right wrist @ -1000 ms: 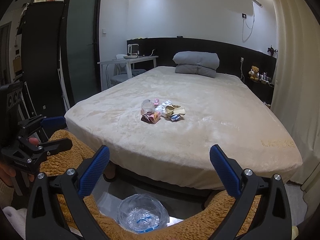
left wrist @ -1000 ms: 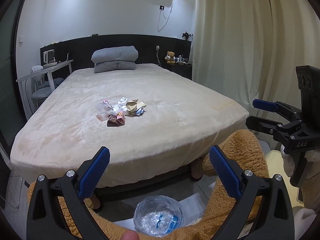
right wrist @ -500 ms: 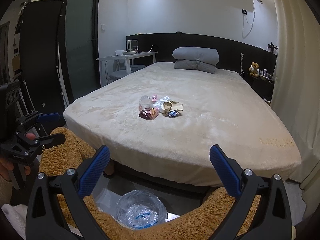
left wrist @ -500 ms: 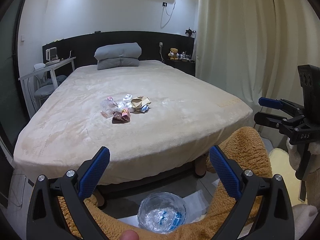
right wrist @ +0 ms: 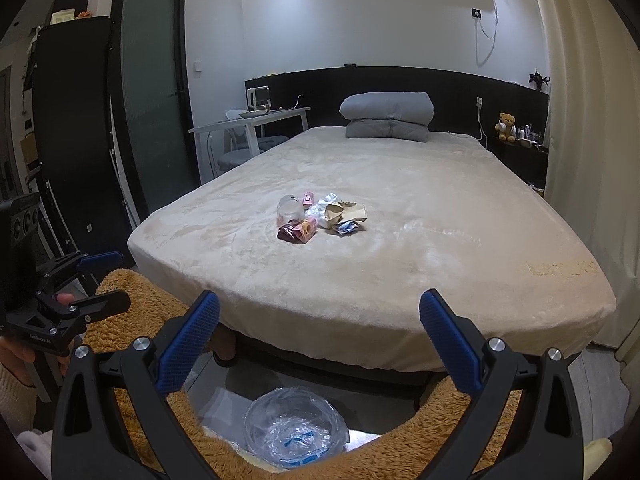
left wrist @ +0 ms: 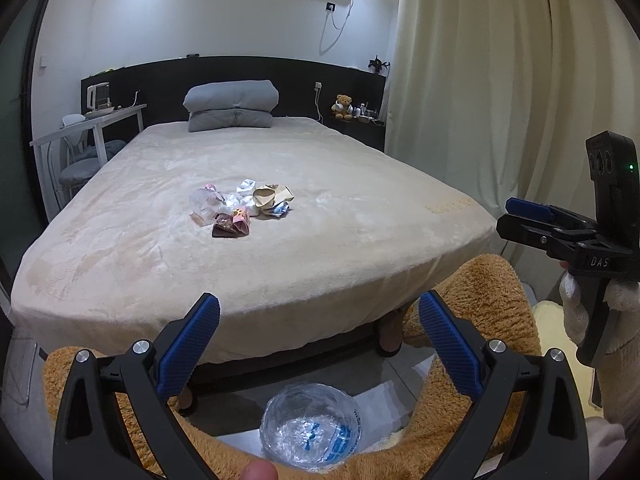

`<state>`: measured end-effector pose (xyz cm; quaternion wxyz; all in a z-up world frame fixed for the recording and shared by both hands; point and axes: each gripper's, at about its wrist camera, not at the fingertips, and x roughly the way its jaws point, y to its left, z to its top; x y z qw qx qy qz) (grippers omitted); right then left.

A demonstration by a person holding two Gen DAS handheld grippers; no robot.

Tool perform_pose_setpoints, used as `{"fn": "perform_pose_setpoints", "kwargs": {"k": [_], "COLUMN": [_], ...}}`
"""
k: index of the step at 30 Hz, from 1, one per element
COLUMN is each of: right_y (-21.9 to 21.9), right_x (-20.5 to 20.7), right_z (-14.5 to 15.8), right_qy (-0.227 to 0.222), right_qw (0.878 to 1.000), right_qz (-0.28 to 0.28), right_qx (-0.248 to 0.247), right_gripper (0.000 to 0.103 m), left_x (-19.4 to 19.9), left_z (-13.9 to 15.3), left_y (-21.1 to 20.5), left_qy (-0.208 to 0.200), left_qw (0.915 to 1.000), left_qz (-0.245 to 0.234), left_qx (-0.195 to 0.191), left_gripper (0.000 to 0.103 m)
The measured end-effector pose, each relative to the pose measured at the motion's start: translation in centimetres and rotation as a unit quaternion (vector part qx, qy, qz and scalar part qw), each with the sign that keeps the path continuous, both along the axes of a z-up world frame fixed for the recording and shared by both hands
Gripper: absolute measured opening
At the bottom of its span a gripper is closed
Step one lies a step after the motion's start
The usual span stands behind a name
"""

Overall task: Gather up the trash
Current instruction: 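Reach the left tool to the brown wrapper while the right tool grasps the tan paper bag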

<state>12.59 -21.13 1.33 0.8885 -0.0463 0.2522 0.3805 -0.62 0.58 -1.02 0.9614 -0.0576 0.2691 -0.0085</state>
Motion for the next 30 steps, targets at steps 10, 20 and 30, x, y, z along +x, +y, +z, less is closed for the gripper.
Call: {"fn": "perform_pose_setpoints", "kwargs": {"k": [10,20,30], "right_y": [2.6,10.3,19.6], "right_x": [9.6,22.8,34.9], "right_z": [-2.0,-4.0,-8.6], "right_qy": [0.062,0.117,0.171], "right_qw": [0.998,0.993,0.983], "right_qz": [0.000,0.020,0.038], "right_qx": [0.028,-0.001,-0.049], "right_gripper": [0.099,0.099,0.099], "left_x": [7.9,17.8,28.2], "left_z": [-2.9,-5.7,-9.9], "left_y": [4.7,11.2,16.8], "left_qy": [0.035,0.101,0.174], "left_qw": [0.9992,0.9939,0.9844], "left_qz": [0.009,0.025,0.014], "left_qx": [-0.018,-0.035,-0.024], "left_gripper": [0.097,0.097,0.096]}}
